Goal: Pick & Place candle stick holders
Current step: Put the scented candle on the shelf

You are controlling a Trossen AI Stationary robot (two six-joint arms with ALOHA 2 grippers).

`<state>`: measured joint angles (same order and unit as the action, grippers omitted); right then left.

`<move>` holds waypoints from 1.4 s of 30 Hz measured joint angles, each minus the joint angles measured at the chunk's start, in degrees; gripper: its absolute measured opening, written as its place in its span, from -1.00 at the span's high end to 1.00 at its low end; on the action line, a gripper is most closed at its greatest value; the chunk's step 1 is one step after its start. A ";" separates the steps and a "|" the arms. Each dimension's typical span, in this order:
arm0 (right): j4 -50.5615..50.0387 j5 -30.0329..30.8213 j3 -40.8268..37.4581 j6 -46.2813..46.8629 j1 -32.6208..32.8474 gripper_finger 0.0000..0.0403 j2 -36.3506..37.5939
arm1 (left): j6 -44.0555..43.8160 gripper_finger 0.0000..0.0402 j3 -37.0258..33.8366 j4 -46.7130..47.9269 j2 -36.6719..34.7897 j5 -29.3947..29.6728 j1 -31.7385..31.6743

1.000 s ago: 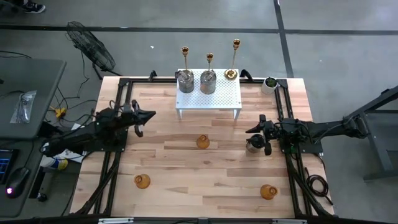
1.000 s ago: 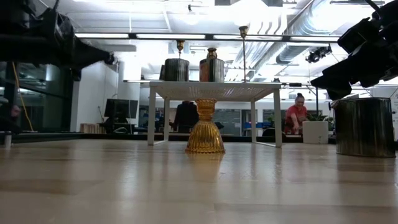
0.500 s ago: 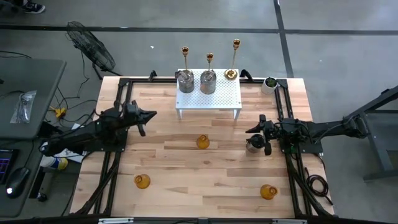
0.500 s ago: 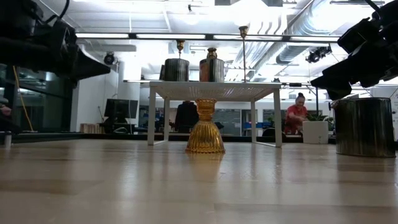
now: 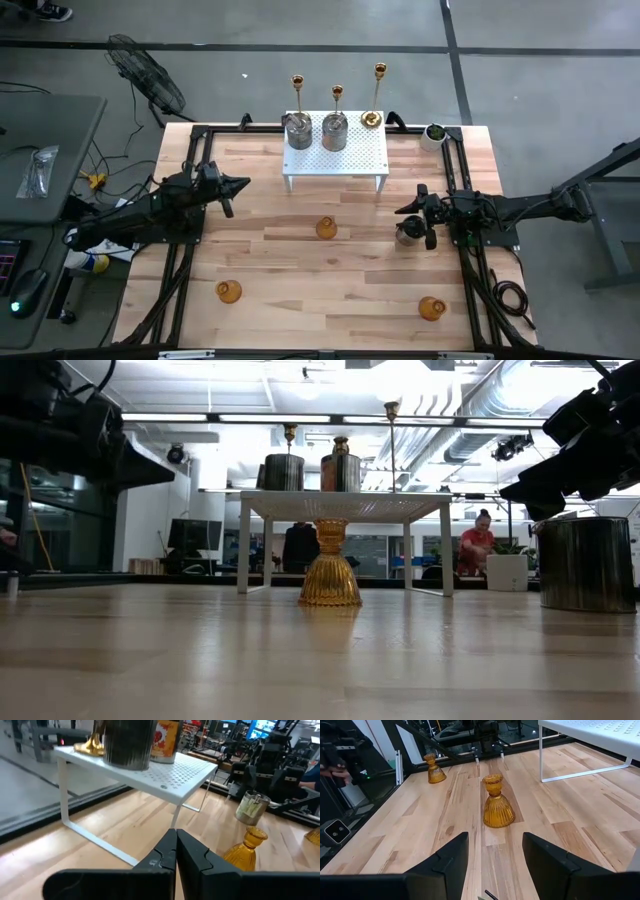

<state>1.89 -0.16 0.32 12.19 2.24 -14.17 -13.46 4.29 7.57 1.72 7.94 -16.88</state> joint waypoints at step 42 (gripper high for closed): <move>0.39 0.28 0.00 -1.99 0.00 0.11 -0.02 | 1.17 1.00 -0.21 -3.96 0.04 -0.11 0.00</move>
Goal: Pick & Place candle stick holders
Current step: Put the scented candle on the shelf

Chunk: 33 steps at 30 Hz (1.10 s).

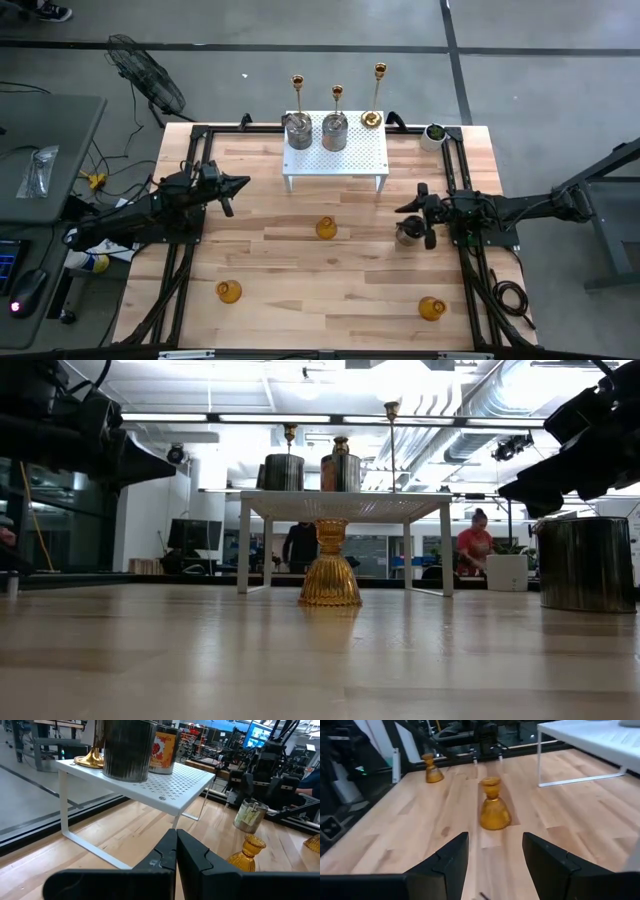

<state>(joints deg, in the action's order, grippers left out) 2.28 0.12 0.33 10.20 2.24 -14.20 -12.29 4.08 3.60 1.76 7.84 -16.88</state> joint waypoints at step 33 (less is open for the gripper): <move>-48.93 4.37 33.76 38.38 -2.38 0.11 -5.58 | 0.00 1.00 0.04 -0.03 -0.02 -0.04 0.01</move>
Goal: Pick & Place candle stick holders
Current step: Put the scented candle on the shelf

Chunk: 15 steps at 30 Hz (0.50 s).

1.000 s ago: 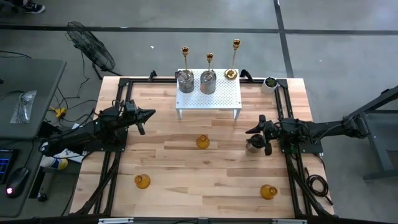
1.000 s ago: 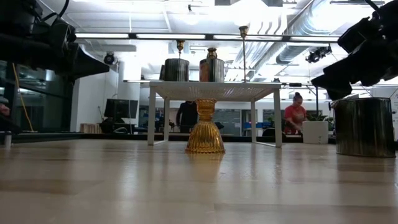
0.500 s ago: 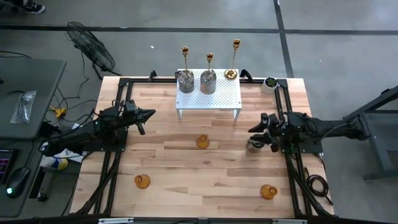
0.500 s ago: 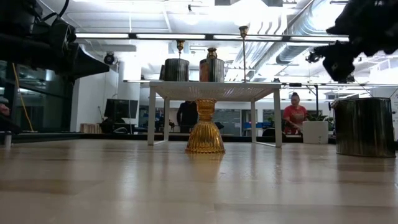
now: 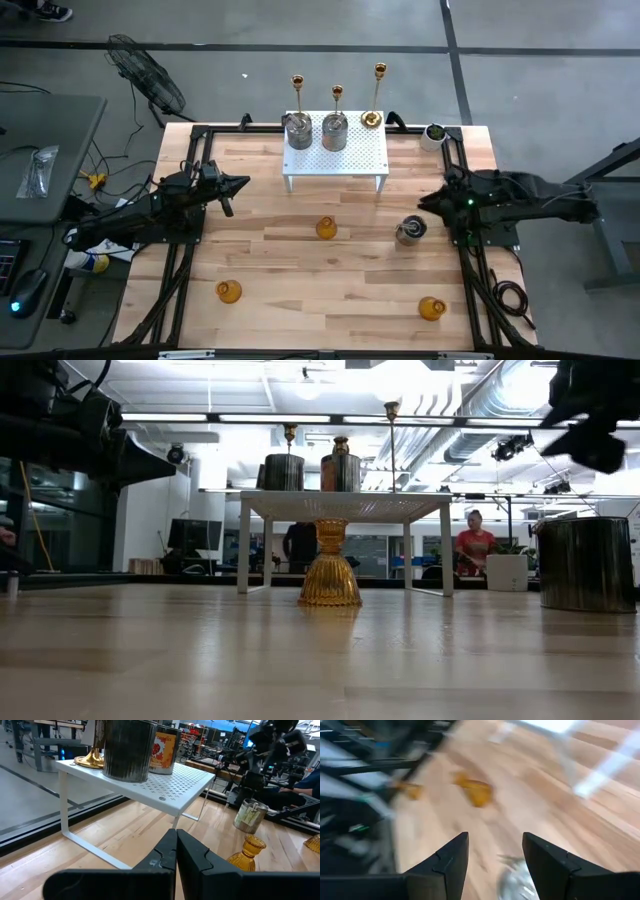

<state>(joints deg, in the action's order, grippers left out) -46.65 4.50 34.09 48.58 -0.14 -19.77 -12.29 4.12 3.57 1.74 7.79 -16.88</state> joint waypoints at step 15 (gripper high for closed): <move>-21.39 -1.25 14.01 9.28 0.02 -0.65 -16.43 | 0.00 1.00 0.00 0.00 0.00 0.00 -0.01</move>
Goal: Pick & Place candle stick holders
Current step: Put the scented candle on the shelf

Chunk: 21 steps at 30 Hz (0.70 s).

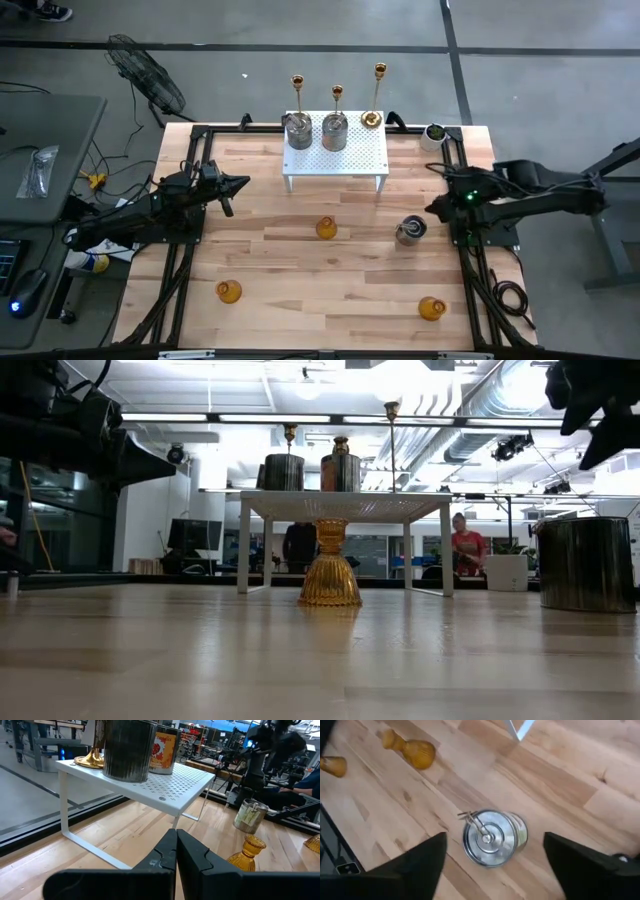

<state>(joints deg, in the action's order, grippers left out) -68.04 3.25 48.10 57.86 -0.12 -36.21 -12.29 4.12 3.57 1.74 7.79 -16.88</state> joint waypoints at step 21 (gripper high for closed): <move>1.65 -6.65 0.00 8.05 3.63 -0.98 -19.86 | -0.01 1.00 0.00 0.00 0.00 -0.02 0.00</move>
<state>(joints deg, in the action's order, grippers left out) -66.38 -3.40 48.10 65.91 3.51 -56.06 -12.30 4.12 3.57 1.74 7.77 -16.88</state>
